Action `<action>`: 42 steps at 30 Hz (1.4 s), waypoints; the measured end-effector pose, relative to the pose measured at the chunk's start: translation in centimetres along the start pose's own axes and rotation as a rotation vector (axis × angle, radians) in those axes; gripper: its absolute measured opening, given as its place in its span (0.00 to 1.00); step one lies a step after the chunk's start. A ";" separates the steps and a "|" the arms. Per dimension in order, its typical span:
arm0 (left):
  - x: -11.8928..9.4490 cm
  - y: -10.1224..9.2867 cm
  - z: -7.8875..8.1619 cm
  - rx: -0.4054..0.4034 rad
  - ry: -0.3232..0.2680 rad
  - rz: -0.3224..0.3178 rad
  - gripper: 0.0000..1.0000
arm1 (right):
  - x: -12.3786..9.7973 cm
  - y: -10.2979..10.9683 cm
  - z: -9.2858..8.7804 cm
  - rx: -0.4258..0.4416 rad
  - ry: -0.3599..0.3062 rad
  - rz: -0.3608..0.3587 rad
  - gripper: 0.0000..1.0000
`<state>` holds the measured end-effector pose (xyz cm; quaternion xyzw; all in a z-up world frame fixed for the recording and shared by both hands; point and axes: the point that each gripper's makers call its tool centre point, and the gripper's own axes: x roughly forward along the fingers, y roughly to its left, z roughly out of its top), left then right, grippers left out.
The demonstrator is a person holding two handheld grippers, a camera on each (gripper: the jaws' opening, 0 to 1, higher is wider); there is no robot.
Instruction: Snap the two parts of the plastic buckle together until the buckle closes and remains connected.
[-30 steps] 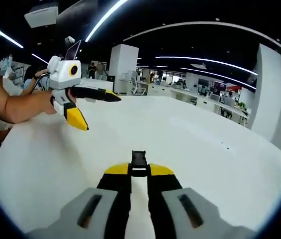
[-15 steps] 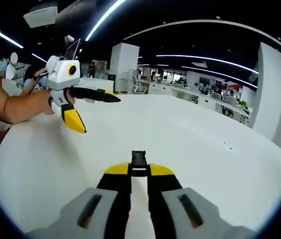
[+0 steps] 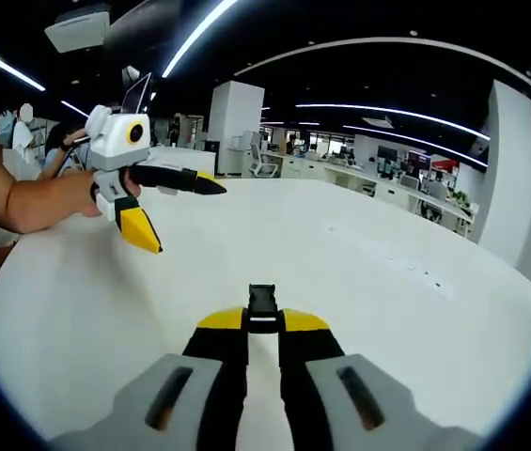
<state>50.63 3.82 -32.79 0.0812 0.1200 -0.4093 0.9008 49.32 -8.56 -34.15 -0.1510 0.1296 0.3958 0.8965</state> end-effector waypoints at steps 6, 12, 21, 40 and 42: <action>0.0 0.3 -0.3 0.002 0.009 0.008 0.96 | 0.5 -0.3 0.0 0.000 0.004 0.002 0.10; 0.0 0.4 -0.3 0.003 0.005 0.009 0.96 | 0.9 -0.5 -0.2 -0.002 0.014 0.008 0.10; 0.3 0.7 -0.6 0.000 0.022 0.011 0.95 | 1.8 -0.9 -0.1 -0.003 0.023 0.013 0.10; 1.3 1.2 -0.2 0.007 0.024 0.003 0.95 | 3.4 -2.2 0.0 -0.002 0.039 0.012 0.10; 1.4 1.3 -0.1 0.008 0.023 0.003 0.95 | 3.4 -2.2 0.0 -0.004 0.041 0.013 0.10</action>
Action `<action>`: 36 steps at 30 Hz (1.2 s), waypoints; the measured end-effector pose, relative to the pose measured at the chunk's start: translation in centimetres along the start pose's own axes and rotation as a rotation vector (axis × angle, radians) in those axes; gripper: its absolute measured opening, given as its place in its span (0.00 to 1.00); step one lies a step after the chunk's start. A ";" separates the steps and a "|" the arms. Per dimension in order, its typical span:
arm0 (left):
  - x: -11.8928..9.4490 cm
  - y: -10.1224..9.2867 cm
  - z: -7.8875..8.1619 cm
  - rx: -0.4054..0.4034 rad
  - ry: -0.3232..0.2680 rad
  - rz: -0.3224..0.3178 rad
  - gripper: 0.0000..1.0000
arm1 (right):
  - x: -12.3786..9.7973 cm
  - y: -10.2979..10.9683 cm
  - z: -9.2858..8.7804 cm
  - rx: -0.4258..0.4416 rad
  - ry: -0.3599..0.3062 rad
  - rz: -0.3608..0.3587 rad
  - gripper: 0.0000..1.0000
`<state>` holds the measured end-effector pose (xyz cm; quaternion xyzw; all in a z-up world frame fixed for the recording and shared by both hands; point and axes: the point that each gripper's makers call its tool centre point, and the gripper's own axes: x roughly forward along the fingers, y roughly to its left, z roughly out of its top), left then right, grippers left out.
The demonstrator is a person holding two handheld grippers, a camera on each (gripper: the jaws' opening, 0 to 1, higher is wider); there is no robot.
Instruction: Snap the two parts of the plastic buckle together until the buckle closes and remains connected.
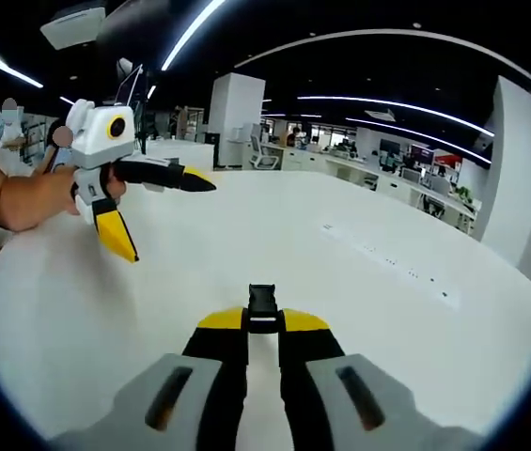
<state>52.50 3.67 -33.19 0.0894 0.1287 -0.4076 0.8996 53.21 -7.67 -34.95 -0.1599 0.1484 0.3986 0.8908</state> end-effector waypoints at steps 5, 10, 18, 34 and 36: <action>0.4 -0.1 0.2 0.003 -0.002 -0.008 0.95 | 0.0 -0.3 -0.1 -0.001 0.003 -0.005 0.10; 0.7 -0.1 0.4 0.006 -0.001 -0.011 0.95 | 0.1 -0.5 -0.1 0.000 0.007 -0.006 0.10; 1.0 0.1 0.6 0.012 0.003 -0.012 0.95 | 0.6 -0.8 -0.1 0.000 0.009 -0.005 0.10; 1.5 0.4 0.5 0.008 0.009 -0.015 0.95 | 1.5 -1.2 0.0 0.004 0.010 -0.004 0.10; 1.7 0.6 0.5 0.003 0.011 -0.015 0.95 | 1.6 -1.3 -0.1 0.004 0.013 -0.005 0.10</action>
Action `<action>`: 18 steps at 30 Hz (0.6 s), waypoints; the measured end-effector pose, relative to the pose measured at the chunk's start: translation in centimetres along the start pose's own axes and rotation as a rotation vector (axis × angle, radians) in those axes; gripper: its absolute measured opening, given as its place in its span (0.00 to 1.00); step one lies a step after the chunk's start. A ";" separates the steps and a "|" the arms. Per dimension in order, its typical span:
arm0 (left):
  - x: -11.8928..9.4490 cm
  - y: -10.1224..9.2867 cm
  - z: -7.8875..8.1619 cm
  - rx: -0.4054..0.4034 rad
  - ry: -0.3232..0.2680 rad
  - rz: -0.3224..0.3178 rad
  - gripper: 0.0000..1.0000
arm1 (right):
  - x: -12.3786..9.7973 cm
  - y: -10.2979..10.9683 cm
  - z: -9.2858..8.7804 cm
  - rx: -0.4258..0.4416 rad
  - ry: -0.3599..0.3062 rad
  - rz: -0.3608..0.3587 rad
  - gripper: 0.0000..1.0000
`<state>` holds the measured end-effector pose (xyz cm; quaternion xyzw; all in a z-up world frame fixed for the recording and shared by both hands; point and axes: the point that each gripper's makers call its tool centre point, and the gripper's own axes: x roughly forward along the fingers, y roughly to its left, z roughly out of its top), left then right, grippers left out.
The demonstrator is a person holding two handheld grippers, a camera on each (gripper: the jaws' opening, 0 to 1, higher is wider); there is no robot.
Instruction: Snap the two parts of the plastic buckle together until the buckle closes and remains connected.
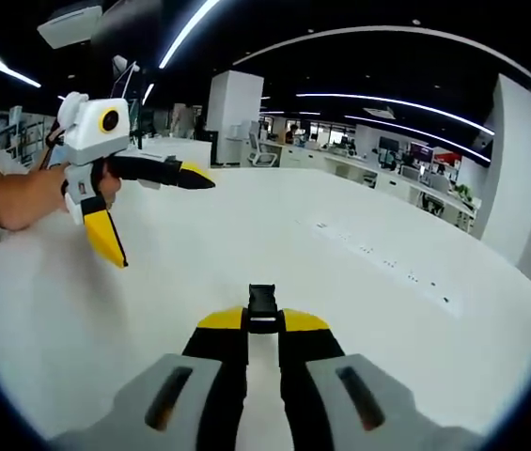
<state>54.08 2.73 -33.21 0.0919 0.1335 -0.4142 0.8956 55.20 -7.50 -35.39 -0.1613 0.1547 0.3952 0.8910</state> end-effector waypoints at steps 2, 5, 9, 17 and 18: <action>0.1 0.0 0.0 0.000 0.002 -0.001 0.95 | 0.0 -0.1 0.0 -0.001 0.001 -0.001 0.10; 0.3 -0.1 0.1 0.002 0.001 -0.004 0.95 | 0.1 -0.2 -0.1 0.002 0.000 -0.001 0.10; 0.5 -0.2 0.0 0.005 0.005 -0.007 0.94 | 0.1 -0.2 -0.2 0.004 -0.001 -0.003 0.10; 0.8 0.0 0.0 0.004 0.007 -0.007 0.95 | 0.5 -0.6 0.0 0.000 0.003 -0.003 0.10; 0.8 0.0 0.0 0.004 0.009 -0.009 0.94 | 0.6 -0.7 0.1 0.000 0.003 -0.003 0.10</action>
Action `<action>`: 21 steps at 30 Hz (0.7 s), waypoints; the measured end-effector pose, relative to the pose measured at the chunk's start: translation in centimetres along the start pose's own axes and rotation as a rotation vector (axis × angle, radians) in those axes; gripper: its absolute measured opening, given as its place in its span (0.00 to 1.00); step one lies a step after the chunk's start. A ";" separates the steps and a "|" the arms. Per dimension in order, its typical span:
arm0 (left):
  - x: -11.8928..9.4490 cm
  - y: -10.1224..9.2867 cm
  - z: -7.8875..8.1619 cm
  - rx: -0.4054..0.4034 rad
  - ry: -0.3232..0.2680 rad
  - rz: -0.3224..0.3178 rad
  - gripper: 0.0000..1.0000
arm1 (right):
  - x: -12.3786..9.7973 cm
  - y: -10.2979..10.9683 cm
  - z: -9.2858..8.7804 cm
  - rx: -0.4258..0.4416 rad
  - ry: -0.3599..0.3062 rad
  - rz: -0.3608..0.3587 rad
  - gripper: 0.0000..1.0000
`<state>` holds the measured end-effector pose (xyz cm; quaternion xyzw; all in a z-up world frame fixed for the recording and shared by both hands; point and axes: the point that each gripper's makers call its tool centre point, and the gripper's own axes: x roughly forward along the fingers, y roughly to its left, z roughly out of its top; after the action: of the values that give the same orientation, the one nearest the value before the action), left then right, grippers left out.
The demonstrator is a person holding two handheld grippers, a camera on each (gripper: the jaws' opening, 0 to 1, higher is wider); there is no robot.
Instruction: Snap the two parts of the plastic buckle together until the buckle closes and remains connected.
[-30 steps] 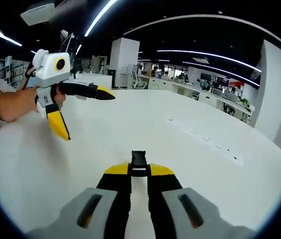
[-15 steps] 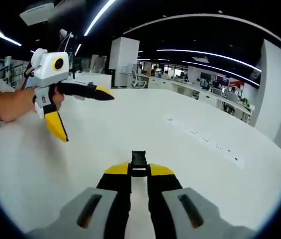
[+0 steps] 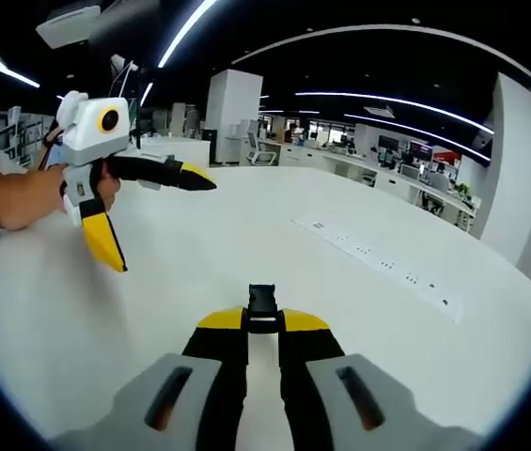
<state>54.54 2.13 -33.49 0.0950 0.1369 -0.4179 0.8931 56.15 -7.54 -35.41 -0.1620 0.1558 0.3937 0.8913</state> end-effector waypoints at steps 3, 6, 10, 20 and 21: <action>0.1 -0.1 -0.1 0.001 0.003 -0.002 0.94 | 0.2 -0.2 0.2 0.002 -0.005 0.000 0.10; 0.2 0.0 0.0 0.000 0.002 -0.002 0.95 | 0.6 -0.4 0.0 0.002 0.004 0.001 0.10; 0.4 0.2 0.0 -0.002 0.001 -0.003 0.95 | 0.9 -0.6 -0.1 0.007 0.006 0.003 0.10; 0.7 0.5 -0.3 -0.009 0.003 -0.005 0.94 | 1.7 -1.1 0.0 -0.001 0.018 0.019 0.10; 0.7 0.5 -0.3 -0.010 0.004 -0.006 0.95 | 1.8 -1.1 0.1 -0.001 0.018 0.025 0.10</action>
<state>55.35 2.05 -33.99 0.0908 0.1409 -0.4196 0.8921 58.14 -7.04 -35.89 -0.1642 0.1656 0.4033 0.8848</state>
